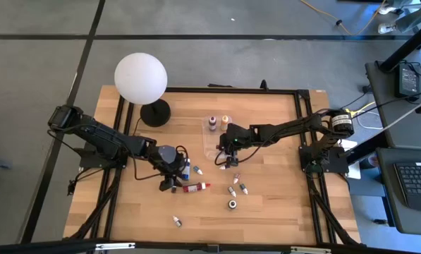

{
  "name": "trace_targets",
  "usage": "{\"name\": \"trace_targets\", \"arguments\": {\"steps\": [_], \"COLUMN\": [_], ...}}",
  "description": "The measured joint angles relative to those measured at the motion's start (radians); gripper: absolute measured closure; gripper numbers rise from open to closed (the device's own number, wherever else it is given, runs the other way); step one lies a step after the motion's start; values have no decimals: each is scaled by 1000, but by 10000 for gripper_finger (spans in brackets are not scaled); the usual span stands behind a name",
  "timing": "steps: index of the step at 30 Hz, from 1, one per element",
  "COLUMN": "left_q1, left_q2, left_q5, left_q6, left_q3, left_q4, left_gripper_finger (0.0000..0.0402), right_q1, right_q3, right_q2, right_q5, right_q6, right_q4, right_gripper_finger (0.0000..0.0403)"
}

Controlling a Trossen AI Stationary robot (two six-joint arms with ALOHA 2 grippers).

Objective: Pick & Place food coloring
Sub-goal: Put the small red food coloring bottle in the transparent bin

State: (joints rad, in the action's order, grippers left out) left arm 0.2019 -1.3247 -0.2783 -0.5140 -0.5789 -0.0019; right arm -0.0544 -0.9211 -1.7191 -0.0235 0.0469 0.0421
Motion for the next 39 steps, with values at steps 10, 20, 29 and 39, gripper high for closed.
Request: {"name": "trace_targets", "arguments": {"steps": [10, 20, 29, 39], "left_q1": [2, 46, 154, 245], "left_q2": [0, 0, 0, -77], "left_q5": [-28, 80, 291, 438], "left_q6": [-1, -176, -370, -542], "left_q3": [0, 0, -118, -257], "left_q4": [-3, -141, -388, -506], "left_gripper_finger": [197, 203, 206, 208], "right_q1": [0, 0, 0, 0], "right_q3": [0, 0, 0, 0], "right_q2": [0, 0, 0, 0], "right_q5": [0, 0, -1, -1], "right_q6": [12, 14, 14, 13], "right_q4": [0, 2, 2, 3], "right_gripper_finger": [312, 281, 270, 270]}}
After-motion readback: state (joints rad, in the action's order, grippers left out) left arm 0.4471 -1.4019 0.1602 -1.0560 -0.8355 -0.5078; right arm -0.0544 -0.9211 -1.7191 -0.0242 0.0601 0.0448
